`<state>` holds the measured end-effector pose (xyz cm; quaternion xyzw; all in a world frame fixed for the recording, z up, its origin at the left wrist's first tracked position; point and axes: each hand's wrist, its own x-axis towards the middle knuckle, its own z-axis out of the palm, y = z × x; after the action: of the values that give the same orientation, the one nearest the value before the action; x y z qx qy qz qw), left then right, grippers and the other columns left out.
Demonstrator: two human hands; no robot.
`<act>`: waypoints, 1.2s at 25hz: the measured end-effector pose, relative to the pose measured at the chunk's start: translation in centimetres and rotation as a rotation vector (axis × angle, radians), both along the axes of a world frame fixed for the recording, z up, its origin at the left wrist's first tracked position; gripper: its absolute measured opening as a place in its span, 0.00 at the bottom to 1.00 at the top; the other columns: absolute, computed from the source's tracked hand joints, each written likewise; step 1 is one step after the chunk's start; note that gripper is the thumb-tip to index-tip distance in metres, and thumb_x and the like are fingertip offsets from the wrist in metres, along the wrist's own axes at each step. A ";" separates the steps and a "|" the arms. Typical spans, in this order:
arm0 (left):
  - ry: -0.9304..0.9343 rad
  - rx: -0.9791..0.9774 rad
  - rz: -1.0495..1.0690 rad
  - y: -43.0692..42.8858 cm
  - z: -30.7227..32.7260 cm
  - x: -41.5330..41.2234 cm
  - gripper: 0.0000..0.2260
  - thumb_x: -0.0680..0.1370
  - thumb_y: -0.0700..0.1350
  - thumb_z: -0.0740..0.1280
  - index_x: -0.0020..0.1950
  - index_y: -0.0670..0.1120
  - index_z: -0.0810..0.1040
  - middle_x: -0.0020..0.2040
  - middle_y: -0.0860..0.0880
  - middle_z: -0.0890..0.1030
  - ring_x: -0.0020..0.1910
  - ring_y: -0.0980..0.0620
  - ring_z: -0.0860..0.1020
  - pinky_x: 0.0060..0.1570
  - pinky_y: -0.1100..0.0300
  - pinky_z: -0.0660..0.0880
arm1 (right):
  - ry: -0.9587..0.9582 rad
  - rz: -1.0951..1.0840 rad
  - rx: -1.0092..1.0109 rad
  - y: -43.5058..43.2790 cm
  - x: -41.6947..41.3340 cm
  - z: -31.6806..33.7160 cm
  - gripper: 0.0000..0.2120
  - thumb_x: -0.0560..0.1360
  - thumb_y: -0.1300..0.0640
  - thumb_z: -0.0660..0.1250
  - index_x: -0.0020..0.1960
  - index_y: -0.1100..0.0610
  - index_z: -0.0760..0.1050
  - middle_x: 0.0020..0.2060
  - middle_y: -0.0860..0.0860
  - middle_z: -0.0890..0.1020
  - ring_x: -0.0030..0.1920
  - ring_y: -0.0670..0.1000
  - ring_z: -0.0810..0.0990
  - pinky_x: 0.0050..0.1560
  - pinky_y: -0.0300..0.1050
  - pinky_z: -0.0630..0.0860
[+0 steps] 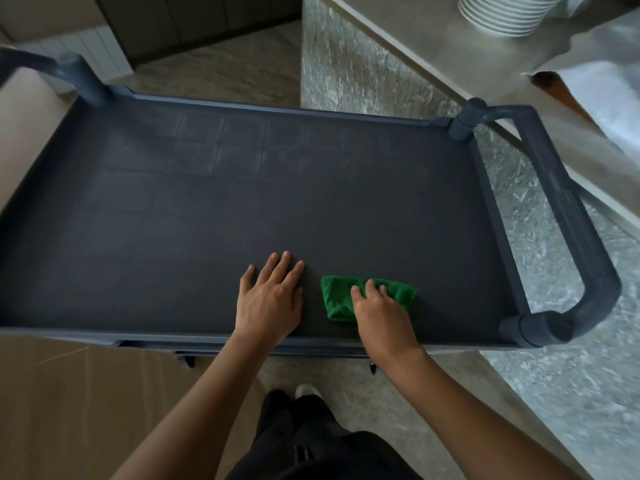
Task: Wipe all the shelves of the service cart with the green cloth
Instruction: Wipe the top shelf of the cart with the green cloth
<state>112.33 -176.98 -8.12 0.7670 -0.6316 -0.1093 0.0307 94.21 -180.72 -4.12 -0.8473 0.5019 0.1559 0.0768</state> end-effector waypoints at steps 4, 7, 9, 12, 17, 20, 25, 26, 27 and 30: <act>0.084 -0.049 0.009 0.3 0.4 1.4 0.22 0.82 0.52 0.52 0.76 0.50 0.61 0.78 0.51 0.57 0.77 0.53 0.52 0.74 0.53 0.50 | -0.030 0.003 0.016 0.8 1.1 0.0 0.26 0.78 0.71 0.52 0.75 0.60 0.57 0.73 0.64 0.61 0.71 0.63 0.64 0.65 0.52 0.70; 0.078 -0.085 0.026 1.2 0.7 3.7 0.21 0.82 0.49 0.54 0.75 0.46 0.64 0.77 0.48 0.60 0.77 0.51 0.54 0.73 0.54 0.53 | -0.054 0.025 0.012 2.6 2.7 -0.4 0.26 0.78 0.71 0.52 0.75 0.59 0.58 0.73 0.63 0.61 0.72 0.63 0.63 0.64 0.51 0.70; 0.054 -0.097 0.026 1.7 0.7 5.6 0.21 0.82 0.49 0.54 0.75 0.46 0.64 0.77 0.47 0.60 0.77 0.50 0.55 0.73 0.53 0.52 | -0.081 0.037 0.002 3.3 3.8 -0.7 0.26 0.78 0.71 0.52 0.75 0.59 0.58 0.73 0.63 0.61 0.72 0.63 0.63 0.65 0.51 0.70; 0.036 -0.069 0.013 2.7 0.5 7.6 0.22 0.82 0.51 0.52 0.76 0.47 0.61 0.78 0.47 0.58 0.77 0.49 0.53 0.74 0.51 0.50 | -0.098 0.014 0.005 4.1 4.7 -0.8 0.27 0.78 0.71 0.53 0.75 0.58 0.57 0.74 0.61 0.60 0.73 0.61 0.61 0.67 0.51 0.67; 0.087 -0.047 -0.009 3.0 0.2 7.9 0.24 0.83 0.52 0.48 0.78 0.47 0.55 0.79 0.47 0.53 0.78 0.48 0.47 0.75 0.49 0.46 | -0.089 -0.044 -0.003 4.2 5.4 -0.8 0.29 0.77 0.72 0.55 0.76 0.58 0.57 0.75 0.60 0.59 0.74 0.60 0.60 0.68 0.50 0.66; 0.106 -0.005 -0.029 3.1 -0.1 7.9 0.24 0.82 0.48 0.49 0.79 0.46 0.51 0.79 0.46 0.49 0.78 0.47 0.43 0.75 0.48 0.43 | -0.144 -0.008 -0.097 3.1 6.3 -0.7 0.25 0.72 0.75 0.57 0.68 0.65 0.69 0.67 0.67 0.69 0.65 0.68 0.71 0.55 0.57 0.77; 0.066 -0.016 -0.025 3.2 0.0 7.7 0.26 0.80 0.45 0.52 0.79 0.46 0.51 0.79 0.46 0.50 0.78 0.46 0.44 0.75 0.47 0.43 | -0.042 0.012 -0.097 -3.7 9.3 -1.7 0.22 0.80 0.66 0.48 0.74 0.62 0.61 0.73 0.63 0.62 0.71 0.64 0.64 0.65 0.55 0.68; 0.060 -0.016 -0.027 3.3 0.1 7.7 0.26 0.80 0.45 0.52 0.79 0.46 0.51 0.79 0.46 0.50 0.78 0.46 0.45 0.75 0.48 0.44 | -0.010 0.008 -0.131 -5.9 10.4 -1.8 0.21 0.80 0.65 0.48 0.73 0.61 0.61 0.72 0.62 0.63 0.70 0.63 0.65 0.64 0.55 0.68; 0.057 -0.014 -0.026 3.2 0.1 7.7 0.26 0.80 0.46 0.52 0.78 0.46 0.52 0.79 0.46 0.51 0.78 0.47 0.46 0.75 0.48 0.44 | 0.001 -0.002 -0.164 -8.3 11.5 -1.8 0.20 0.80 0.65 0.49 0.71 0.62 0.64 0.70 0.63 0.66 0.68 0.63 0.68 0.62 0.55 0.69; 0.046 -0.019 -0.015 3.0 -0.1 7.8 0.25 0.81 0.47 0.52 0.78 0.47 0.54 0.79 0.47 0.53 0.78 0.48 0.47 0.74 0.49 0.44 | -0.020 -0.028 -0.231 -15.2 15.0 -1.2 0.15 0.78 0.68 0.53 0.60 0.65 0.74 0.57 0.63 0.77 0.57 0.64 0.77 0.53 0.56 0.74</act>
<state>120.16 -173.94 -8.22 0.7591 -0.6375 -0.1212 0.0517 109.16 -195.95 -5.35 -0.8451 0.5273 0.0875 -0.0141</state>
